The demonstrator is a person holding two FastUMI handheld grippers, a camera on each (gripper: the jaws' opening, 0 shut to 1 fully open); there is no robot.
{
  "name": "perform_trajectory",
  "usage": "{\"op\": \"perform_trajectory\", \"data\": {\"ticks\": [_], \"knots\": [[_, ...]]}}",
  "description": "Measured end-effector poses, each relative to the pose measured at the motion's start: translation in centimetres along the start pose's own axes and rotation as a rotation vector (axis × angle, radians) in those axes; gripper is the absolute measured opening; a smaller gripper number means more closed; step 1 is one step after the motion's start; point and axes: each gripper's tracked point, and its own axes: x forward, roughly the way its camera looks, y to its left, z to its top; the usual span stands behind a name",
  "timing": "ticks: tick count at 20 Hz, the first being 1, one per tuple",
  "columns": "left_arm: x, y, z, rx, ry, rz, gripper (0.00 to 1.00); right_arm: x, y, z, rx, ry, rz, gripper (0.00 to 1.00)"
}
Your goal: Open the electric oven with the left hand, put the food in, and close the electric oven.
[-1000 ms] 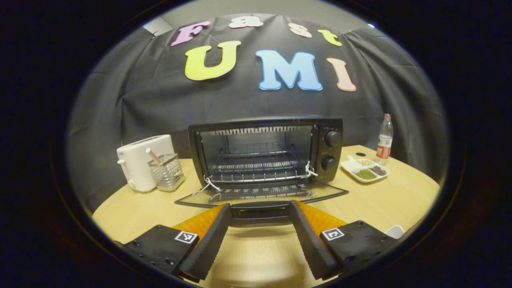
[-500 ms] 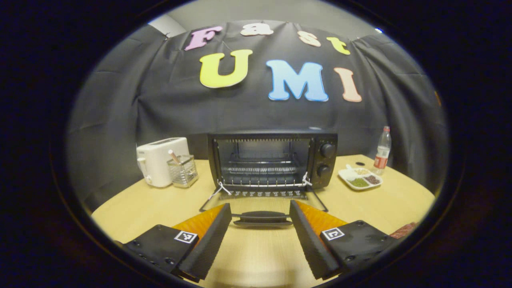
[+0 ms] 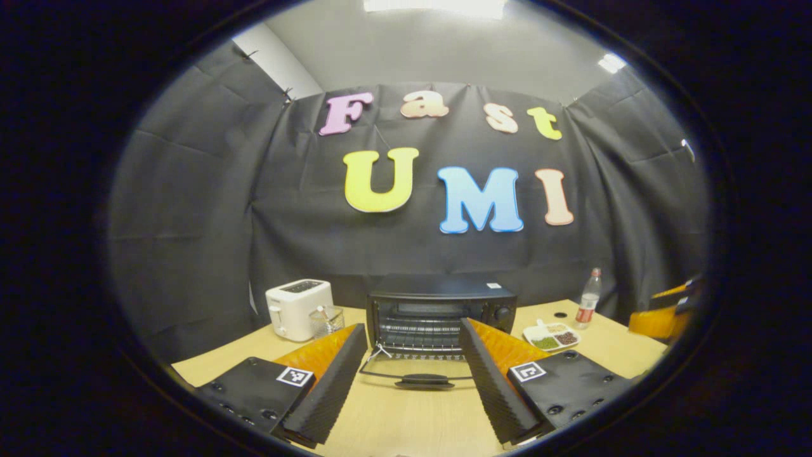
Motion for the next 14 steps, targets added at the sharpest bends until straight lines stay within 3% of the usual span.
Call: {"op": "perform_trajectory", "data": {"ticks": [4, 8, 11, 14], "knots": [[-2.8, 1.3, 3.7, 0.004, -0.064, 0.056, 1.0, 0.6, 2.0, -4.3, 0.062, 0.091, 0.088, 0.96], [-5.3, 2.9, 6.0, 0.001, -0.098, 0.11, 0.97, 1.5, 3.0, -7.8, 0.12, 0.194, 0.139, 0.99], [-6.9, 4.4, 7.0, 0.002, -0.108, 0.158, 1.0, 2.1, 3.5, -10.2, 0.165, 0.276, 0.17, 0.93], [-7.9, 5.2, 7.3, 0.002, -0.113, 0.188, 1.0, 2.6, 4.2, -11.9, 0.284, 0.36, 0.207, 0.93]]}}
